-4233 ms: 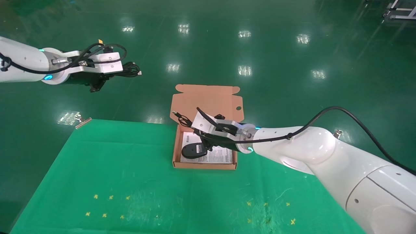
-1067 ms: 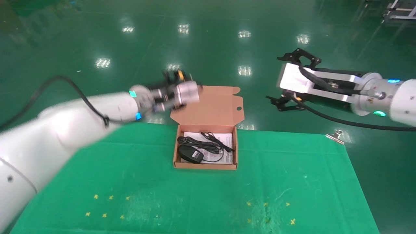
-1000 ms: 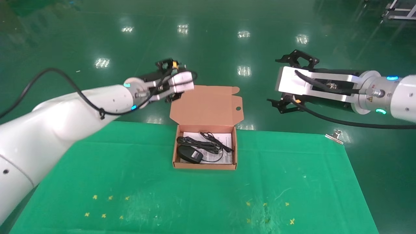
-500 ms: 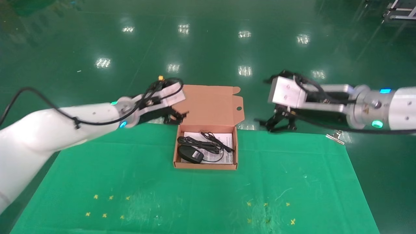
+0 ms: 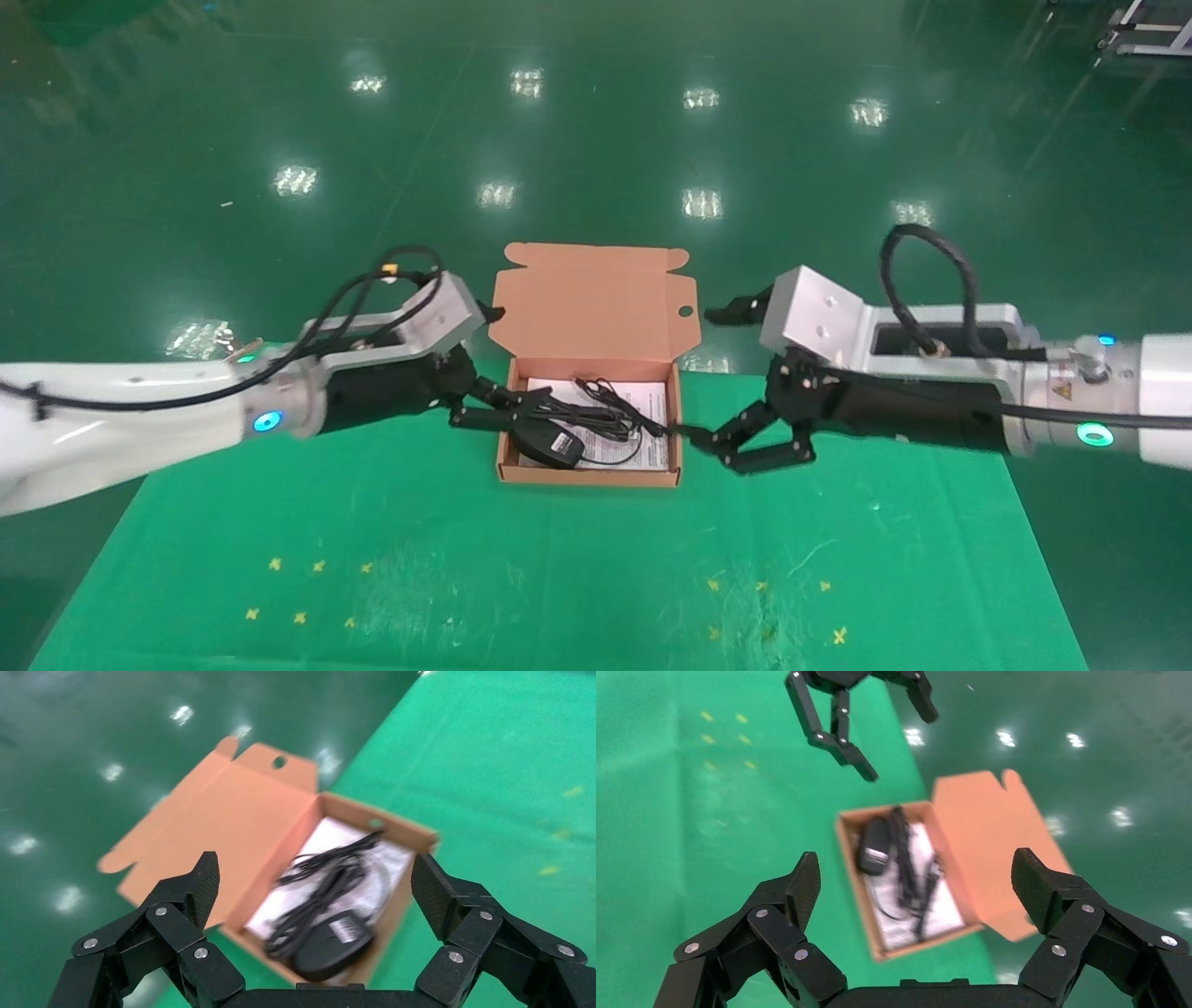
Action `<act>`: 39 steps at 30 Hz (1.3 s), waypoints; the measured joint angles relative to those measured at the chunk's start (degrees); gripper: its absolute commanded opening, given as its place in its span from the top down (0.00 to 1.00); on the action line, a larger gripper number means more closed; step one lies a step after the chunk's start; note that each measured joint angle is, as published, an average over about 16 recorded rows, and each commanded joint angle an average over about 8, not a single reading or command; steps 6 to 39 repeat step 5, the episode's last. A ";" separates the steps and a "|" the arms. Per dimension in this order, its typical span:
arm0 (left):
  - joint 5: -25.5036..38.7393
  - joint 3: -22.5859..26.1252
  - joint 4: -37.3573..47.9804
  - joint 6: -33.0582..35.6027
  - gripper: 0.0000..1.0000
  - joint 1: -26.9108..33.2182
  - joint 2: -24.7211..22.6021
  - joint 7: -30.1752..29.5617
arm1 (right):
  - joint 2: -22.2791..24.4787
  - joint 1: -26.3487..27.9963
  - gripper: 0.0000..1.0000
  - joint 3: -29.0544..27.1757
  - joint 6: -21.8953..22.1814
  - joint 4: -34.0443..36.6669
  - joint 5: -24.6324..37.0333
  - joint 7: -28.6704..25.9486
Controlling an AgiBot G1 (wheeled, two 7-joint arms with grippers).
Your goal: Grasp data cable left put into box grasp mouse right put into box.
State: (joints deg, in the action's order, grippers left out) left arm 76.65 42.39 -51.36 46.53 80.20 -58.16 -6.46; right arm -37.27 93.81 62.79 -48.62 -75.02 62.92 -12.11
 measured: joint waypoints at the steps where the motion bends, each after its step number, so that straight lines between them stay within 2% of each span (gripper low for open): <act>1: -0.52 -0.40 -0.33 0.59 0.00 -0.28 0.35 -0.06 | 0.03 -0.48 0.00 -0.69 -0.55 0.02 -0.31 0.02; 5: -2.57 -1.95 -1.64 2.89 0.00 -1.38 1.71 -0.32 | 0.16 -2.36 0.00 -3.42 -2.71 0.11 -1.54 0.10; 39: -2.57 -1.95 -1.64 2.89 0.00 -1.38 1.71 -0.32 | 0.16 -2.36 0.00 -3.42 -2.71 0.11 -1.54 0.10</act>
